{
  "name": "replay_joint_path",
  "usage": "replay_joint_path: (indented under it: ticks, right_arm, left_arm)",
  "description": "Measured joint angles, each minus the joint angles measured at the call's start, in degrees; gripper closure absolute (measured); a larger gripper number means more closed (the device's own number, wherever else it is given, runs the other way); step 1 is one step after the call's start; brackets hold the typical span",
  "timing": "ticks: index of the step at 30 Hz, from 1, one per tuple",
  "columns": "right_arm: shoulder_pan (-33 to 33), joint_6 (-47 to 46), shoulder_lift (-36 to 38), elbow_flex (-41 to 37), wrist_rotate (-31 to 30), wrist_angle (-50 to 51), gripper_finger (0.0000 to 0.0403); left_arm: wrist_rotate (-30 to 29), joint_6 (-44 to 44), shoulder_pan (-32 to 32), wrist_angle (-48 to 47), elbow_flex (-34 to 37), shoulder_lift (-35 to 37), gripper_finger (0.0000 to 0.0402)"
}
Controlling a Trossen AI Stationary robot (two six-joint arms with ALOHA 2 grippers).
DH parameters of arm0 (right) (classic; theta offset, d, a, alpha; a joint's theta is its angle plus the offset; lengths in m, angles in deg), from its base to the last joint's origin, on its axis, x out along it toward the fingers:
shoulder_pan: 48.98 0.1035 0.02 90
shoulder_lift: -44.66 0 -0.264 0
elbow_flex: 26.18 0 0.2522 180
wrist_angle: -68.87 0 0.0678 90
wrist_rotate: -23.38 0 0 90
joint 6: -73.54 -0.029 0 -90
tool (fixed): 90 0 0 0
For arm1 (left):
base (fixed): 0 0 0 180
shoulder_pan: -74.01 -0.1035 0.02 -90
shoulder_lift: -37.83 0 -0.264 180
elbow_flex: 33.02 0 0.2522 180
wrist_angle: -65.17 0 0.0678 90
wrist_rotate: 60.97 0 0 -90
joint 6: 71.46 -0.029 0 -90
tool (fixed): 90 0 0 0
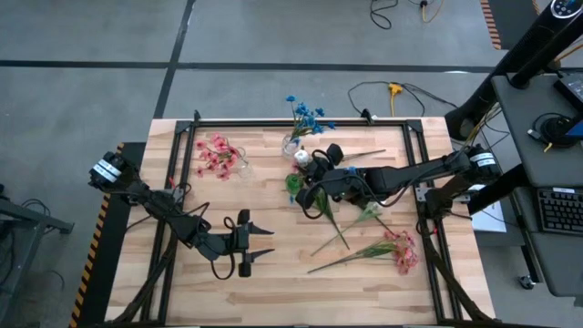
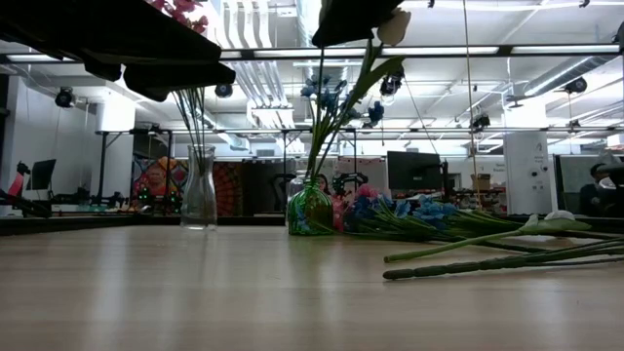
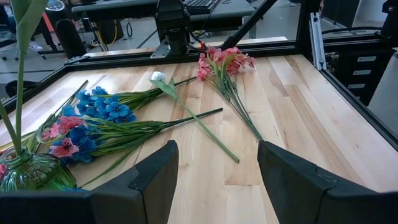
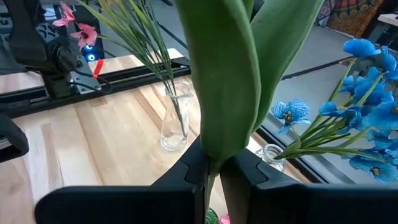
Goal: Sort flowers into vase by color
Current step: Put the left white tulip flower into the green vase
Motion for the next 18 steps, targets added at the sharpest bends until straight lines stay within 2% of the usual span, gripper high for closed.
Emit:
replay_joint_path:
  ticks: [18]
  right_arm:
    - [-1.4,1.5,0.0,0.0,0.0,-1.0,0.0381]
  left_arm:
    - [0.0,0.0,0.0,0.0,0.0,0.0,0.0198]
